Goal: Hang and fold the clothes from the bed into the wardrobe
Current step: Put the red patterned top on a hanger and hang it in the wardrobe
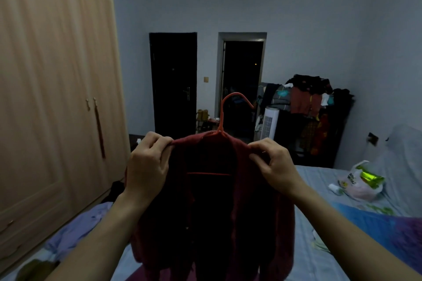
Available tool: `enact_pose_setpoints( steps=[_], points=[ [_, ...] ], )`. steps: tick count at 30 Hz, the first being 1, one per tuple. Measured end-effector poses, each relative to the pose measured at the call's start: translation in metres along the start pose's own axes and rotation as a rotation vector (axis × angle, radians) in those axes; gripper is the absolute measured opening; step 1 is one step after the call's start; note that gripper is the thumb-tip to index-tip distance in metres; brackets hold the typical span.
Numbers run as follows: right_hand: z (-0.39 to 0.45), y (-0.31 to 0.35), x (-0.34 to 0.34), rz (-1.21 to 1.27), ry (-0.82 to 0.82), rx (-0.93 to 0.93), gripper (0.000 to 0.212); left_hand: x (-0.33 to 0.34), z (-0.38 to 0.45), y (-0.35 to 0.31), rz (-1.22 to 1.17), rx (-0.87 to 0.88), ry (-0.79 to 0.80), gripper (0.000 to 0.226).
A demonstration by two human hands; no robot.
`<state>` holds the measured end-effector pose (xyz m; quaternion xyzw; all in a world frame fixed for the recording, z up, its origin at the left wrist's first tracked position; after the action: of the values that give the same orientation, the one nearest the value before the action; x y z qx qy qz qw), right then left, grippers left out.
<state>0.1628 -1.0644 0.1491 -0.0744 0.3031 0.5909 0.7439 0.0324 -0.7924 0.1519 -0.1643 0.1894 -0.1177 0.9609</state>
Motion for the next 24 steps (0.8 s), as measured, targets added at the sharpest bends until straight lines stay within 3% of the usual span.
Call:
enact_pose_setpoints(
  steps=[6,17,24],
  points=[
    [-0.001,0.017,0.002,-0.031,-0.098,0.03,0.012,-0.018,-0.003,0.004,0.041,0.02,-0.019,0.013],
    [-0.02,0.055,-0.003,-0.015,-0.101,0.056,0.015,-0.041,-0.023,-0.001,0.047,0.0,-0.041,0.013],
    [-0.027,0.09,-0.002,0.099,-0.144,-0.009,0.014,-0.1,-0.053,-0.024,0.171,-0.096,-0.043,0.01]
  ],
)
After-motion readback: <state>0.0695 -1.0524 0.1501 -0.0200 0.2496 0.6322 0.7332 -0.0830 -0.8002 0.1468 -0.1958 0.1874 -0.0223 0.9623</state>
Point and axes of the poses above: each hand's wrist, its own z-axis towards the middle knuckle, its own x-axis out of the palm, y = z × x, the point moved 4 cm from there along z, towards the middle knuckle, and after that the axes turned 11 degrees about -x, right-handed, at the moved point
